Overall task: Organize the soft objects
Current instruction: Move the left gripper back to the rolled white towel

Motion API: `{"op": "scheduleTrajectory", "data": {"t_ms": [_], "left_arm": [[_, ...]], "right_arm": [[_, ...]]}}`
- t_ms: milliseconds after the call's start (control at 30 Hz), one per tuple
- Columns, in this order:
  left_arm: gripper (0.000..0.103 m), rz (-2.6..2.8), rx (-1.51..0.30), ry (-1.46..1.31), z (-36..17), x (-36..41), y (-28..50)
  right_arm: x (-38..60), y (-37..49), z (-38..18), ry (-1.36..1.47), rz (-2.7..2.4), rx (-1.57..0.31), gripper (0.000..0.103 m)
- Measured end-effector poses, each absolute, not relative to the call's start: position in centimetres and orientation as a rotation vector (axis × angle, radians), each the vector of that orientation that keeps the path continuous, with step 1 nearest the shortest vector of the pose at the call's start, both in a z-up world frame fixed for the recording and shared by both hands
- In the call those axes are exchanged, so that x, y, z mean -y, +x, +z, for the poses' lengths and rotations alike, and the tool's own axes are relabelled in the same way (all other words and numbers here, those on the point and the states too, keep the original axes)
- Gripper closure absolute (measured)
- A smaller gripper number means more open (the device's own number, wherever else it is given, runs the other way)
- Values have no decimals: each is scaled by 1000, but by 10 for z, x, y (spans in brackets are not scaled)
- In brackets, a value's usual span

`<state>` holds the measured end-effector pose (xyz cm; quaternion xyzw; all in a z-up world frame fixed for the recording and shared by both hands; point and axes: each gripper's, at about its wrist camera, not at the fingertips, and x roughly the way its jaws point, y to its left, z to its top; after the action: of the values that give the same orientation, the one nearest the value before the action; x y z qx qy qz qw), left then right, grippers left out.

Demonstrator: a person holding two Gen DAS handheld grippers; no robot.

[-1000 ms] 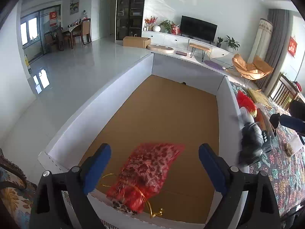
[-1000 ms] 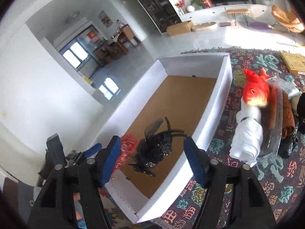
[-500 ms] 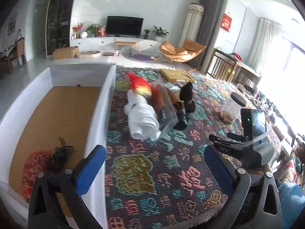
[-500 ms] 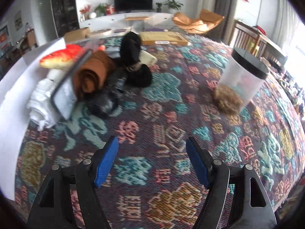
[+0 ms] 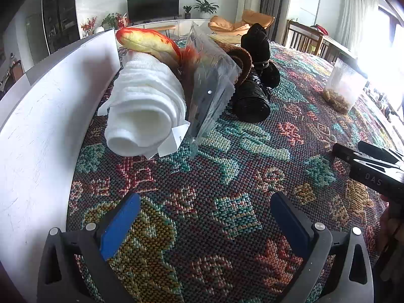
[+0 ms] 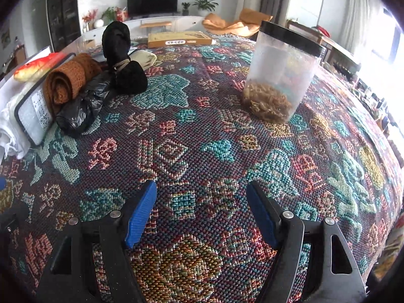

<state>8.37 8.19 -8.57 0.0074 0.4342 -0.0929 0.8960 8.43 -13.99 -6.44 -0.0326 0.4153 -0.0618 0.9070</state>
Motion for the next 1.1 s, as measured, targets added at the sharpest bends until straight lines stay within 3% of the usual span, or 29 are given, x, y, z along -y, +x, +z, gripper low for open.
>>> {"op": "scheduleTrajectory", "data": {"t_ms": [333, 1100], "left_arm": [[0, -182, -923, 61, -93, -74, 92], [0, -174, -922, 60, -95, -75, 91]], "right_arm": [[156, 89, -69, 12, -125, -864, 21], [157, 89, -69, 13, -124, -864, 20]]}}
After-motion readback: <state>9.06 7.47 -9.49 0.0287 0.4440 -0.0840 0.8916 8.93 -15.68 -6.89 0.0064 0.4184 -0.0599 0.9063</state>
